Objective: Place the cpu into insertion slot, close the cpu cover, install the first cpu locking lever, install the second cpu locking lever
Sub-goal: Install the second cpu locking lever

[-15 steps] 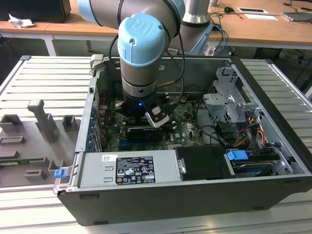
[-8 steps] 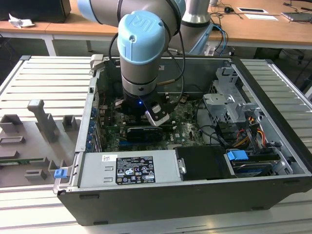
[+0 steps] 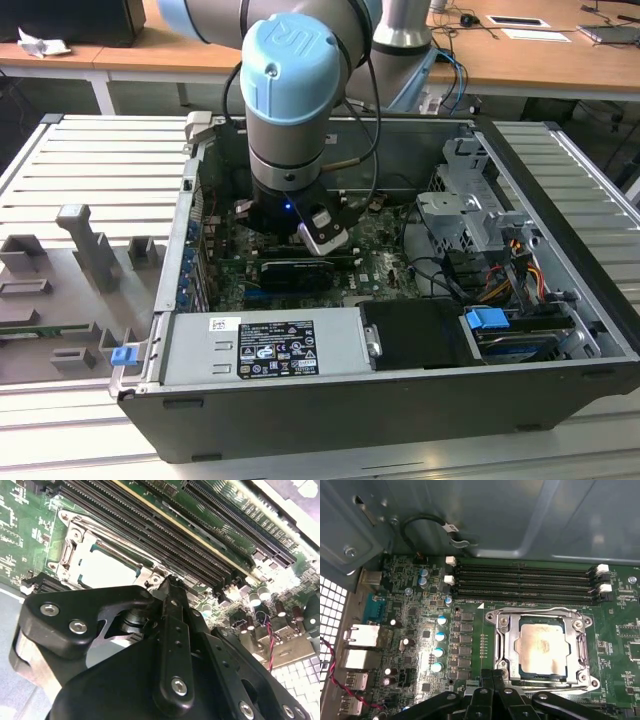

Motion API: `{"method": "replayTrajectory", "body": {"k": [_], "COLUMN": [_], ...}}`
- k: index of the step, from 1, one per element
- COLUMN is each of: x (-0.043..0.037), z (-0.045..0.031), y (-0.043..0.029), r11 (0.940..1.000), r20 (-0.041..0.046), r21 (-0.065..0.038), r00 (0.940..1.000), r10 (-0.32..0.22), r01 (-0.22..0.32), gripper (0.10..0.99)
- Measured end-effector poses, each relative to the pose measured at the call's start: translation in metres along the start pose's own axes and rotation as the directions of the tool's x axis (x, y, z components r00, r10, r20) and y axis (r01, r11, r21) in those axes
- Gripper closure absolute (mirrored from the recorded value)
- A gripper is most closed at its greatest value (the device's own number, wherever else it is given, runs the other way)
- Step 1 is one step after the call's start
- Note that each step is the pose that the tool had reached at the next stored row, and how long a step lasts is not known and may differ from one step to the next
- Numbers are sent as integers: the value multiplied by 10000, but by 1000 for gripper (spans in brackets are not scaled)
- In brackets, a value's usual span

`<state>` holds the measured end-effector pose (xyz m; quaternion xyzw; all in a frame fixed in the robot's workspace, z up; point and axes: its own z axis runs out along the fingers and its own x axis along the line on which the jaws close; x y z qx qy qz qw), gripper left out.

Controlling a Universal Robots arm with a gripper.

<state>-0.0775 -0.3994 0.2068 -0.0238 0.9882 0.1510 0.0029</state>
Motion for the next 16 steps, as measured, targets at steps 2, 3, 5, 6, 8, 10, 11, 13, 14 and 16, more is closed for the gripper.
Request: {"method": "replayTrajectory", "body": {"k": [2, 3, 5, 6, 8, 10, 11, 13, 14, 16], "x": [-1, 0, -1, -1, 0, -1, -1, -1, -1, -2], "z": [-9, -13, -21, -23, -32, -45, -53, -66, -73, -79], "y": [3, 4, 7, 8, 10, 14, 17, 21, 23, 26], "r11": [10000, 10000, 10000, 10000, 10000, 10000, 10000, 10000, 10000, 10000], "r20": [1, 0, 0, 1, 0, 0, 0, 0, 0, 2], "r21": [-2, -1, -1, -2, 0, -1, -1, 0, 0, -3], "r00": [10000, 10000, 10000, 10000, 10000, 10000, 10000, 10000, 10000, 10000], "r10": [0, 0, 0, 0, 0, 0, 0, 0, 0, 0], "r01": [0, 0, 0, 0, 0, 0, 0, 0, 0, 0], "gripper": [980, 980, 980, 980, 980, 980, 980, 980, 980, 980]}}
